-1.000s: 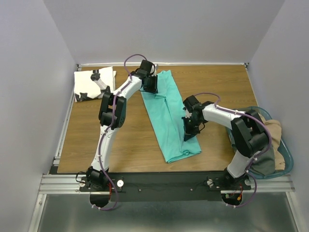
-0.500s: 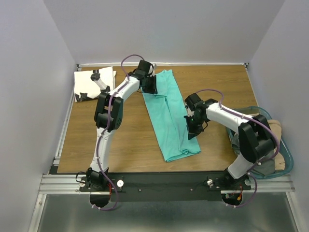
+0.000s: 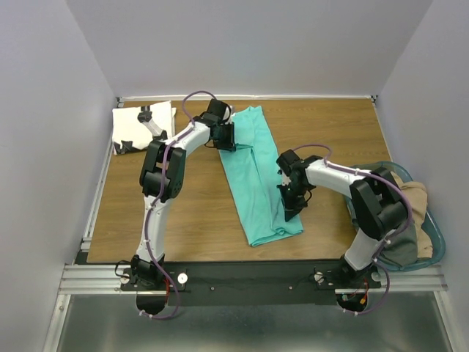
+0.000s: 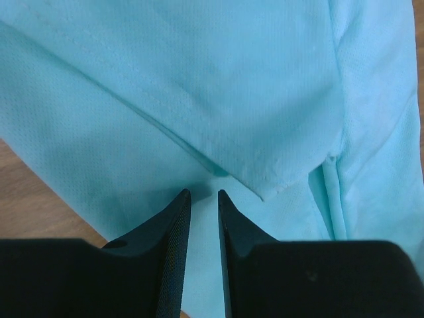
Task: Fold and stack the t-shirts
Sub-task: Fold the tshirt
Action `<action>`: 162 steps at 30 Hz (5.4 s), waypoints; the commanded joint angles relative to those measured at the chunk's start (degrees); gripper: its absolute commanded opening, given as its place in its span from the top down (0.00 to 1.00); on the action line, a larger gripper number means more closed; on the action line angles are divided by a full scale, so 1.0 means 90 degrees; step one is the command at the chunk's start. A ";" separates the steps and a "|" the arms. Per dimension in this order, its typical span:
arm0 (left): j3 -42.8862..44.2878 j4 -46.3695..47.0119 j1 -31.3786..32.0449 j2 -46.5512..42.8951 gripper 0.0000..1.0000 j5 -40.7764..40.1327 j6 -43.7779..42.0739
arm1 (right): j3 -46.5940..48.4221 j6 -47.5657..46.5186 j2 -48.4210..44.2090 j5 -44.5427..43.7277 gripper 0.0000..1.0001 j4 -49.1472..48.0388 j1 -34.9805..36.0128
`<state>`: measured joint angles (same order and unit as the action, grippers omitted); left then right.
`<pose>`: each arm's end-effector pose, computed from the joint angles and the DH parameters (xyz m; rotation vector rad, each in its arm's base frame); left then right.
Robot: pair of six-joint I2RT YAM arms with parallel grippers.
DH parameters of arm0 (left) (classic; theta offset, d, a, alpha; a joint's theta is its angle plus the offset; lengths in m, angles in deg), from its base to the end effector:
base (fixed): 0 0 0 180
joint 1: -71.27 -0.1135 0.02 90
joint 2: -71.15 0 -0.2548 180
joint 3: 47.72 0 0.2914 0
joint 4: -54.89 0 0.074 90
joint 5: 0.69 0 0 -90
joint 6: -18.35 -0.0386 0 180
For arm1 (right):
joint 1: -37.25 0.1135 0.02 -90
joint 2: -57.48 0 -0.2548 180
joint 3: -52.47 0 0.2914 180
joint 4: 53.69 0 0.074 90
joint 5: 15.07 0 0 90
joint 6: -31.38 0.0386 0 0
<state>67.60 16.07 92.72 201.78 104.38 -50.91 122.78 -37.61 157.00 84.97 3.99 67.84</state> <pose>0.4916 -0.2040 0.1398 0.1265 2.5807 -0.6193 0.2742 0.1699 0.1107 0.2663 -3.0899 -0.2819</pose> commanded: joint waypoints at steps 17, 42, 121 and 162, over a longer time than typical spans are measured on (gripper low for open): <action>0.1104 -0.0122 -0.0040 0.1120 0.69 -0.0083 -0.0380 | 0.0333 0.0477 0.0806 0.0212 1.00 -0.0646 0.1035; 0.0803 0.0219 -0.0079 -0.1017 0.51 0.0005 -0.0458 | 0.1183 0.0175 -0.0130 -0.0715 0.84 0.0829 0.1152; -0.7782 0.1099 0.2089 -0.5560 0.55 0.1031 0.1827 | -0.1014 0.1063 -0.0736 -0.0002 1.00 -0.0441 0.1396; -0.5615 -0.0659 0.1962 -0.5461 1.00 -0.0434 0.1515 | 0.1182 0.1200 -0.0639 -0.1770 1.00 0.1327 0.1377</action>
<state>14.46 12.57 111.32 151.16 103.41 -34.98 130.43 -26.75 149.05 73.98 13.37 79.95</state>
